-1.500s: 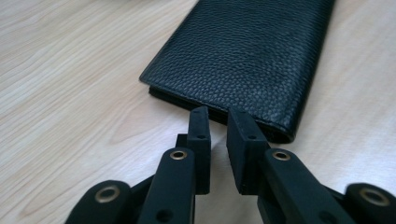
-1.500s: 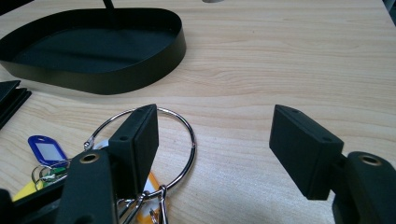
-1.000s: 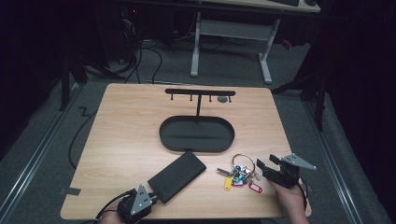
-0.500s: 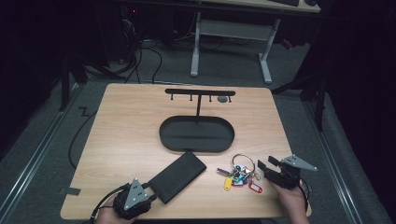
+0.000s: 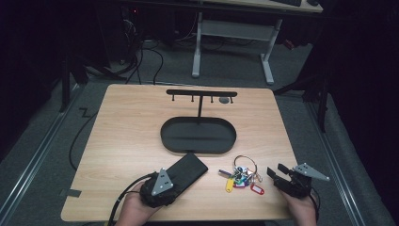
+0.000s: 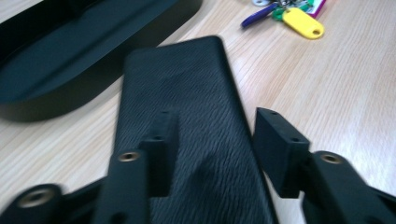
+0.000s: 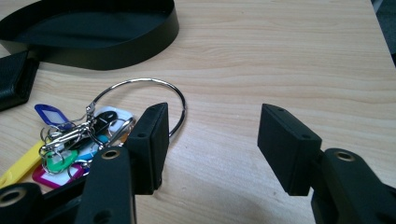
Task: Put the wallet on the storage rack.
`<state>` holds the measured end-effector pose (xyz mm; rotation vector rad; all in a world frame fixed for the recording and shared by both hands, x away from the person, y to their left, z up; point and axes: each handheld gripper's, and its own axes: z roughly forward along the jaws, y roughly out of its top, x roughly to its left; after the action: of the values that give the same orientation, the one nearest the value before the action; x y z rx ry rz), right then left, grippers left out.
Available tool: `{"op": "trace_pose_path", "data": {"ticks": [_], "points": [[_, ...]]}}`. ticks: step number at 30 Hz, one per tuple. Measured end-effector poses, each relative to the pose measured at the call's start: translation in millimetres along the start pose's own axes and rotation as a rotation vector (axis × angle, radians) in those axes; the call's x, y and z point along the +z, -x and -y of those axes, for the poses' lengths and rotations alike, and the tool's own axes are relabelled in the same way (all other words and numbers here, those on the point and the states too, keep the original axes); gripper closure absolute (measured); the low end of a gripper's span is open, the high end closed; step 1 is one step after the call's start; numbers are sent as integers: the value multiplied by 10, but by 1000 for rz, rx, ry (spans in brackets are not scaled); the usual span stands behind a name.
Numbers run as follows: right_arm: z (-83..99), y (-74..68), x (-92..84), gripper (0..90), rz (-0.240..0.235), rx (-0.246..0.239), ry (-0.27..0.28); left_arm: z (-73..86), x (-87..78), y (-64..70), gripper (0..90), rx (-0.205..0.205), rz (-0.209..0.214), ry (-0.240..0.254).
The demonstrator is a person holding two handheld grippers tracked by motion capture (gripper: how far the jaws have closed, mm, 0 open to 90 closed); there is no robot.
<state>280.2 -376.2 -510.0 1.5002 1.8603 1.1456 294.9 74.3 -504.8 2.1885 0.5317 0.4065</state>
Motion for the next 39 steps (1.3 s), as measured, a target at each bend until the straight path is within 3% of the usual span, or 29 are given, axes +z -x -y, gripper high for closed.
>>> {"op": "trace_pose_path", "data": {"ticks": [2, 5, 8, 13, 15, 16, 19, 25, 28, 39], "points": [[11, 5, -6, 438, 1, 5, -5, -58, 84, 27, 527, 19, -4, -17], [19, 4, -1, 436, -1, 1, -6, -115, 176, 58, 467, 16, -11, -40], [25, -2, 23, 436, -8, -3, -17, -129, 265, 112, 470, 33, -39, -60], [18, -45, 73, 436, -14, -14, -35, -95, 357, 262, 458, 174, -118, -109], [15, -64, 98, 435, -15, -20, -43, -76, 372, 338, 455, 266, -180, -136], [14, -75, 109, 434, -15, -21, -49, -66, 367, 364, 461, 287, -200, -135], [7, -110, 142, 434, -17, -39, -54, -31, 351, 373, 503, 287, -227, -133], [-2, -145, 176, 434, -23, -42, -64, -9, 320, 319, 556, 261, -201, -127], [-16, -156, 183, 435, -27, -41, -59, -1, 273, 282, 626, 235, -188, -119], [-81, -222, 306, 435, -56, -58, -65, 73, 121, 255, 749, 238, -229, -68]]}}
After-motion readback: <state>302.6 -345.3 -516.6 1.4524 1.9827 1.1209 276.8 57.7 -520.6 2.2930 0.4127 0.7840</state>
